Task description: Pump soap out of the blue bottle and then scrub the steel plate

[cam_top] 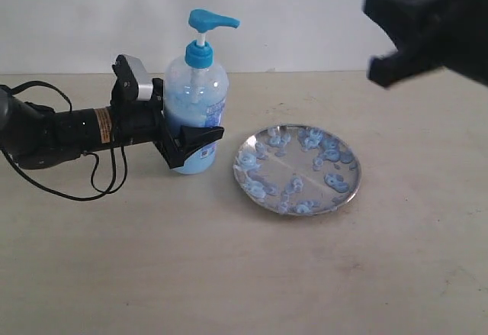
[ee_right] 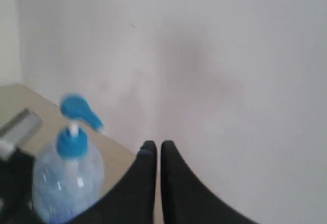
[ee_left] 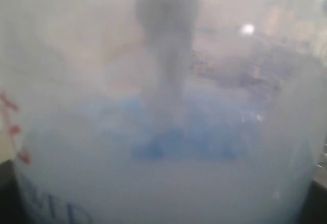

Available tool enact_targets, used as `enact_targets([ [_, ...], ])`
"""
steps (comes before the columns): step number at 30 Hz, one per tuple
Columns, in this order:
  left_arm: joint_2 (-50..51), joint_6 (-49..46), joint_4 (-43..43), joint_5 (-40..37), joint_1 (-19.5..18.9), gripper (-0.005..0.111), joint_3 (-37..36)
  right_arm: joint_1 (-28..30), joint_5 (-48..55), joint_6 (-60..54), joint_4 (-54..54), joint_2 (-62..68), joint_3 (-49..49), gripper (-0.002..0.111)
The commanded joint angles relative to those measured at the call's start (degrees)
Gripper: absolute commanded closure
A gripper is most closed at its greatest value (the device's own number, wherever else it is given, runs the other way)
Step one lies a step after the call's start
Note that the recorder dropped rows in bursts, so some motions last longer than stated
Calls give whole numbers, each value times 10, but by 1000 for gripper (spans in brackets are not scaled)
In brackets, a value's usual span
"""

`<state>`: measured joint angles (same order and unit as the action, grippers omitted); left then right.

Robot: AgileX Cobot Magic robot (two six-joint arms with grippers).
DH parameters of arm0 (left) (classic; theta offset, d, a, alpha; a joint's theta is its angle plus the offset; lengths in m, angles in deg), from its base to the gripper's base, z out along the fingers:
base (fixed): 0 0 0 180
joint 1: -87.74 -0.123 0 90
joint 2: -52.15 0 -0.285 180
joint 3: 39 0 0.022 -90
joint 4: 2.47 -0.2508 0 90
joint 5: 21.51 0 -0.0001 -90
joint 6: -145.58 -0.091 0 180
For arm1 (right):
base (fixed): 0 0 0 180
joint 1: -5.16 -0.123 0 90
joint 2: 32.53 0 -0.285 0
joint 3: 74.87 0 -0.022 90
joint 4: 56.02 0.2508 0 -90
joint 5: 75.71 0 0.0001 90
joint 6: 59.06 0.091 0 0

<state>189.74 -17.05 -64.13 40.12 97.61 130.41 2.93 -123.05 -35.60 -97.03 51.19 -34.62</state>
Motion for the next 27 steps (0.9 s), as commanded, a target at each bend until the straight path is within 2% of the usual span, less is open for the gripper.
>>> enact_targets([
  [1,-10,-2,1,7,21,103,4,-34,-22,187,-68,104,-171,109],
  [7,-10,-2,1,-9,24,103,4,-104,82,199,-133,147,-301,109],
  [15,-10,-2,1,-13,24,103,4,-203,229,210,-210,203,-320,109],
  [19,-10,-2,1,-13,24,103,4,-224,293,210,-210,207,-320,109],
  [27,-10,-2,1,-13,24,103,4,-224,296,176,-206,207,-325,109],
])
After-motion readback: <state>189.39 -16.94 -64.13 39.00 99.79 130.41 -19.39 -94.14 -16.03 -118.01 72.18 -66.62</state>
